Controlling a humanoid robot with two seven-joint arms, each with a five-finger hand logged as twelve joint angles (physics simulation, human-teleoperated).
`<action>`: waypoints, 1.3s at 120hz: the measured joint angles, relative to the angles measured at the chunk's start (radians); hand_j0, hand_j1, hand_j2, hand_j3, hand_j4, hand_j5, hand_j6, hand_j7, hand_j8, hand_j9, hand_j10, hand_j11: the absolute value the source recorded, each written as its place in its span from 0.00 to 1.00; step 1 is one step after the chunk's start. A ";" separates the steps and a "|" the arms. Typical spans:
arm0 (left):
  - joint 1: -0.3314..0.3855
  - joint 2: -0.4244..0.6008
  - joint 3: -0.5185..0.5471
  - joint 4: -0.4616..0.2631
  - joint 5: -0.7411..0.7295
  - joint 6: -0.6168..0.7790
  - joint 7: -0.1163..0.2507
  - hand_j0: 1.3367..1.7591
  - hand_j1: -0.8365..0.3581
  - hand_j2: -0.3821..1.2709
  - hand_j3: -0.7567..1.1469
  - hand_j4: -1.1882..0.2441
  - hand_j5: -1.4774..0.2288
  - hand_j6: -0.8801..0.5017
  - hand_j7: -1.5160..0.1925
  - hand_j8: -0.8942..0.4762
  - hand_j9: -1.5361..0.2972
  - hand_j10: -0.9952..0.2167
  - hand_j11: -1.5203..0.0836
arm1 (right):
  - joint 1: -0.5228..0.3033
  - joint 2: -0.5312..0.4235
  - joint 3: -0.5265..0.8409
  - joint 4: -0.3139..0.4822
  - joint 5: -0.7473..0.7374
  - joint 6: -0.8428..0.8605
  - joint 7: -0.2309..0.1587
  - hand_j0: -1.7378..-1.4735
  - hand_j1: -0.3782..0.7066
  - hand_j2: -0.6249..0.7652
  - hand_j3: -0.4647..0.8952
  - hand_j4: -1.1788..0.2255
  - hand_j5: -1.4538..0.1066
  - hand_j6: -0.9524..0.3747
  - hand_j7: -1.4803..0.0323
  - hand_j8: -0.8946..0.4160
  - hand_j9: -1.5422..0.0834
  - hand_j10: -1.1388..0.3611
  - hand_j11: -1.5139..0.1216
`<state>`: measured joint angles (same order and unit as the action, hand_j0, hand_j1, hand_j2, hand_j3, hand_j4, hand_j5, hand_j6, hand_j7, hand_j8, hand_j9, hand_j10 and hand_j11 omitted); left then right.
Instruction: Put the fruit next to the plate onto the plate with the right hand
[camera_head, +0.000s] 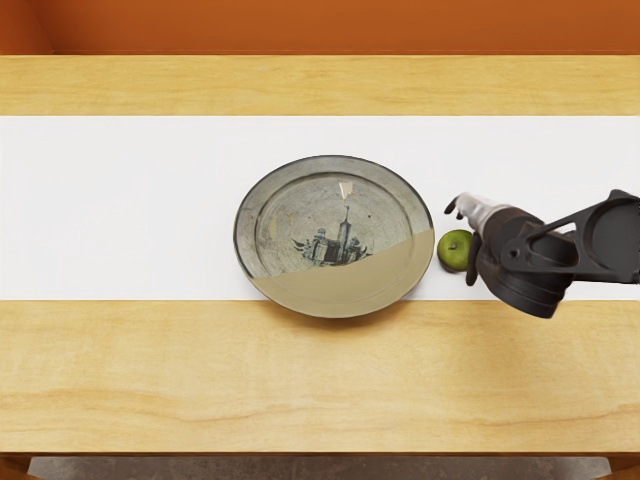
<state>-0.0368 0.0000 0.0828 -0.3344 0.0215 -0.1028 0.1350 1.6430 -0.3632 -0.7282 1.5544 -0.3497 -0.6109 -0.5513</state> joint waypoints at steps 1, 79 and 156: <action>0.000 0.000 0.000 0.000 0.000 0.000 0.000 0.76 0.99 0.23 0.40 0.83 0.87 0.64 0.89 0.65 0.84 0.82 0.95 | 0.000 0.001 0.000 -0.001 0.000 0.000 -0.001 0.30 0.28 0.42 0.34 0.68 0.74 0.54 0.78 0.51 0.76 0.61 0.74; 0.000 0.000 0.000 0.000 0.000 0.000 0.000 0.76 0.99 0.23 0.40 0.83 0.87 0.64 0.89 0.65 0.84 0.82 0.95 | -0.009 0.027 0.006 -0.012 0.000 0.000 -0.017 0.30 0.41 0.40 0.34 0.59 0.64 0.45 0.68 0.42 0.67 0.53 0.65; 0.000 0.000 0.000 0.000 0.000 0.000 0.000 0.76 0.99 0.23 0.40 0.83 0.87 0.64 0.89 0.65 0.84 0.82 0.95 | -0.041 0.019 0.012 -0.038 -0.003 0.003 -0.017 0.34 0.52 0.47 0.34 0.45 0.40 0.41 0.44 0.39 0.44 0.37 0.41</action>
<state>-0.0368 0.0000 0.0827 -0.3344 0.0216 -0.1028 0.1350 1.6020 -0.3447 -0.7160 1.5160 -0.3529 -0.6083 -0.5683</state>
